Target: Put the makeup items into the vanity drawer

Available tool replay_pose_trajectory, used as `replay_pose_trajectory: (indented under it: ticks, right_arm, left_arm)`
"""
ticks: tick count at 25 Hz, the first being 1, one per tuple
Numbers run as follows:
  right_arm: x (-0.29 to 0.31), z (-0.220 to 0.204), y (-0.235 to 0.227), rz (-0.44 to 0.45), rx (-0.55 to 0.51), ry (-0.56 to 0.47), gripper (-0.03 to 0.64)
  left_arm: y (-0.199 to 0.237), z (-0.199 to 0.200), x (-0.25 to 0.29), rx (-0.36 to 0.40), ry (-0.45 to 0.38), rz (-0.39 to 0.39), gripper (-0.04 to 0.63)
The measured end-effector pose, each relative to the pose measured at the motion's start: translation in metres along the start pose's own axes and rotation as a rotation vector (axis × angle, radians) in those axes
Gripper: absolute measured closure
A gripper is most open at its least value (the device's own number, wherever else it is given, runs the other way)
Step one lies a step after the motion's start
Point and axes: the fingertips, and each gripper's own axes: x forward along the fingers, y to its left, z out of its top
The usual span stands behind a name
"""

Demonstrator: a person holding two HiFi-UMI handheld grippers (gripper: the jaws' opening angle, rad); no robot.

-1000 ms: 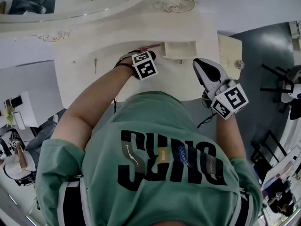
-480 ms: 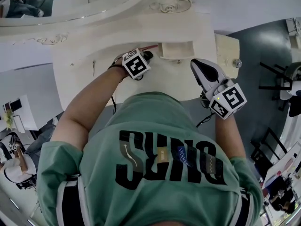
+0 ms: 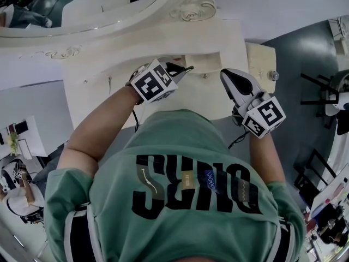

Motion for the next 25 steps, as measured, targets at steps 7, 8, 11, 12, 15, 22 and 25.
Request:
replay_pose_trajectory:
  ticks: [7, 8, 11, 12, 15, 22, 25]
  right_arm:
    - [-0.017, 0.0, -0.01, -0.036, 0.004, -0.01, 0.607]
    - [-0.019, -0.001, -0.011, -0.04, 0.007, -0.01, 0.607]
    - [-0.027, -0.003, -0.016, -0.055, 0.014, -0.009, 0.607]
    - [-0.029, -0.004, -0.017, -0.059, 0.016, -0.01, 0.607]
    - [-0.037, -0.006, -0.022, -0.074, 0.022, -0.015, 0.607]
    - [-0.045, -0.011, -0.027, -0.088, 0.033, -0.013, 0.607]
    - [-0.047, -0.013, -0.028, -0.092, 0.036, -0.011, 0.607]
  left_arm:
    - [-0.012, 0.051, 0.02, 0.074, -0.044, -0.03, 0.588]
    - [-0.012, 0.054, 0.025, 0.082, -0.038, -0.032, 0.588]
    - [-0.011, 0.057, 0.038, 0.095, -0.02, -0.036, 0.588]
    - [-0.011, 0.057, 0.041, 0.097, -0.015, -0.036, 0.588]
    - [-0.01, 0.057, 0.048, 0.099, -0.002, -0.039, 0.588]
    - [-0.008, 0.052, 0.061, 0.102, 0.031, -0.041, 0.588]
    - [-0.008, 0.051, 0.064, 0.102, 0.038, -0.039, 0.588]
